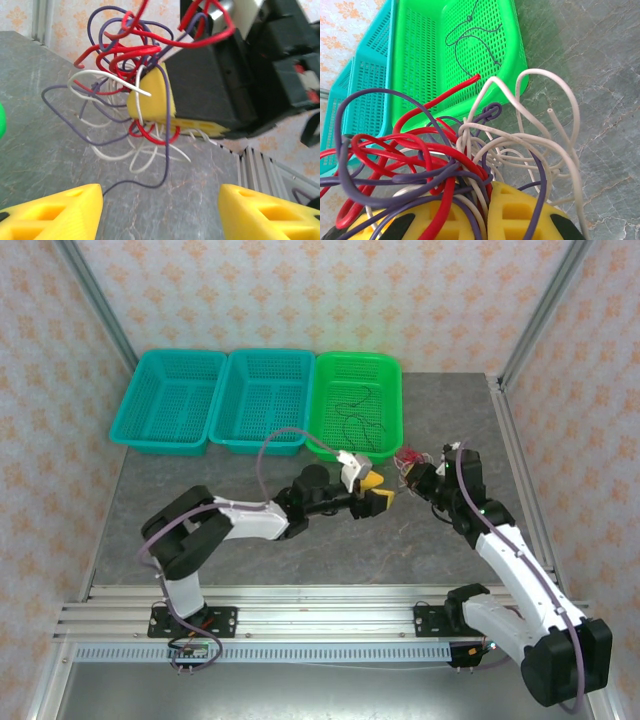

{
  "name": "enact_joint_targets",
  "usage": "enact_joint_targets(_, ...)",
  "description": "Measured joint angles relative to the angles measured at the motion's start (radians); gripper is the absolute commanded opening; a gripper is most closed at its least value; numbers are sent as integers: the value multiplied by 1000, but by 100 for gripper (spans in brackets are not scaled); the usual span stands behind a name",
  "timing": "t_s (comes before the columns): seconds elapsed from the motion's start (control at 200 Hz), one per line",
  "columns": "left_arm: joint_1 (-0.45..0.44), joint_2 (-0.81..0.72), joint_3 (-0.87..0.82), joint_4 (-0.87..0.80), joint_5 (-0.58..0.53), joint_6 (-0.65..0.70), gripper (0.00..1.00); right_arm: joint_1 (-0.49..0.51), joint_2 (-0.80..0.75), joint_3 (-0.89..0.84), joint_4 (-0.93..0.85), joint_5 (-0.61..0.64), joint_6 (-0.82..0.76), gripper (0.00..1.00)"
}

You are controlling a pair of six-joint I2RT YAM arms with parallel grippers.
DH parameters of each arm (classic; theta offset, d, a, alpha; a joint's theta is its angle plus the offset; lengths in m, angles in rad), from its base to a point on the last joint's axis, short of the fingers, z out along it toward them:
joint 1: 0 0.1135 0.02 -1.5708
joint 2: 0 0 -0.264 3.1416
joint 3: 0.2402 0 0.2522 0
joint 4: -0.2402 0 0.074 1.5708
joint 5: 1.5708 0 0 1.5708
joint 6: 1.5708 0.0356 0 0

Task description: Untangle the cables

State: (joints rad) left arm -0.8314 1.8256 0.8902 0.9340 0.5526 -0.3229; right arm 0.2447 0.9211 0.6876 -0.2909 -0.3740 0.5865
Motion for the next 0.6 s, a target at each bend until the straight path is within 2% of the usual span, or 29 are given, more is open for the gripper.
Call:
enact_joint_targets(0.115, 0, 64, 57, 59, 10, -63, 63, 2, 9, 1, -1, -10, 3, 0)
enact_joint_targets(0.15, 0, 79, 79, 75, 16, -82, 59, 2, 10, 1, -2, -12, 4, 0)
enact_joint_targets(0.195, 0, 96, 103, 97, 19, -111, 49, 2, 10, 2, -5, -11, 5, 0)
enact_joint_targets(0.285, 0, 125, 130, 134, 42, -144, 21, -3, 11, 13, -5, 5, 4, 0)
enact_joint_targets(0.33, 0, 136, 142, 145, 47, -168, 14, -4, 11, 16, -5, 13, 6, 0)
enact_joint_targets(0.51, 0, 158, 158, 155, 62, -188, 9, -5, 15, 17, -8, 34, 13, 0)
enact_joint_targets(0.601, 0, 160, 158, 154, 61, -193, 10, -5, 17, 18, -10, 34, 15, 0)
